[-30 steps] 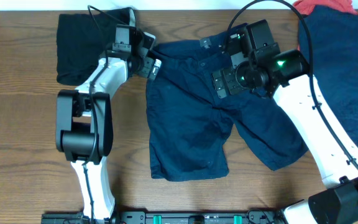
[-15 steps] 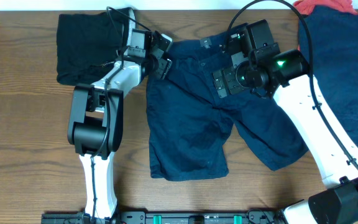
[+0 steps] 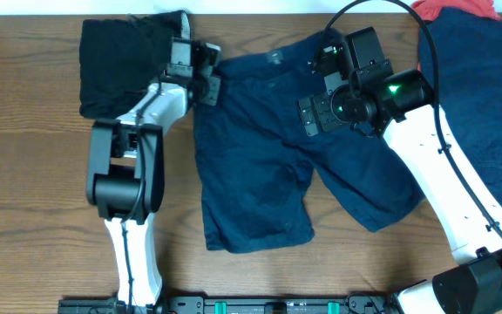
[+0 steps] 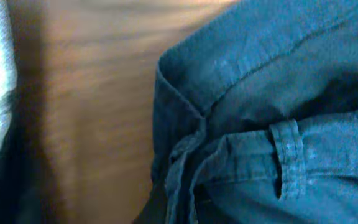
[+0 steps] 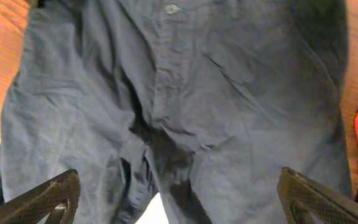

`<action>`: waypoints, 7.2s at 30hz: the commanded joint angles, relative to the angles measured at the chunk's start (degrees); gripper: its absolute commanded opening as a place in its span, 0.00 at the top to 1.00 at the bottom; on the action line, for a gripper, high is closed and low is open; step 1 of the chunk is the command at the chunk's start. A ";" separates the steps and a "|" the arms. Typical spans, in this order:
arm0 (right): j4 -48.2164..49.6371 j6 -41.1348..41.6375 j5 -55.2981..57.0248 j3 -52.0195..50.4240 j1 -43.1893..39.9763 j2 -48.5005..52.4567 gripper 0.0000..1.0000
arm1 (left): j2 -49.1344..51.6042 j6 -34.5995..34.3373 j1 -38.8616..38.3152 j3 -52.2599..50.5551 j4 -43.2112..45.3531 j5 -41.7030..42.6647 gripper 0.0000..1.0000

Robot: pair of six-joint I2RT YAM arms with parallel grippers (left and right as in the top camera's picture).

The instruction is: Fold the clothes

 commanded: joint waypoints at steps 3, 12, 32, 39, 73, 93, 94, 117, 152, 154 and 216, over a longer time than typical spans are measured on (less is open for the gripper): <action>-0.13 2.21 0.17 0.00 0.04 -0.04 0.01 | -10.99 -7.43 1.95 0.87 -9.79 -2.51 0.94; -0.70 4.70 0.11 -0.07 0.04 1.62 0.01 | -22.29 -10.14 1.88 0.87 -30.67 -5.16 0.94; -5.88 11.63 -2.80 -4.46 1.88 16.76 0.12 | -23.56 -27.10 7.58 0.85 -61.13 -20.37 0.94; 0.00 13.09 -1.33 -9.60 2.32 19.23 0.14 | -23.56 -27.10 7.61 0.85 -61.70 -20.00 0.94; 45.44 14.19 5.11 -20.35 -10.25 33.14 0.08 | -23.56 -27.06 7.61 0.85 -57.35 -19.65 0.15; 16.90 -1.42 -4.13 20.87 -14.51 33.22 0.01 | -23.17 -5.70 1.99 0.85 -40.39 -1.88 0.14; 13.49 -1.42 -5.20 23.67 -14.51 33.20 0.01 | -22.84 -4.72 1.22 0.85 -38.88 -1.88 0.13; -7.21 -2.25 -8.81 36.59 -13.25 33.24 0.01 | -4.68 9.70 -2.45 0.85 -37.53 5.66 0.18; -6.56 -2.25 -8.44 36.59 -13.03 33.73 0.01 | -16.57 -9.22 -0.26 2.64 -41.64 -14.05 0.94; -7.04 -2.25 -8.44 36.59 -13.00 33.73 0.01 | -15.74 -12.81 0.66 1.68 -41.97 -17.99 0.94; 19.28 5.40 9.79 -7.91 1.07 33.73 0.01 | -35.93 -19.52 5.73 1.97 -46.73 -7.04 0.20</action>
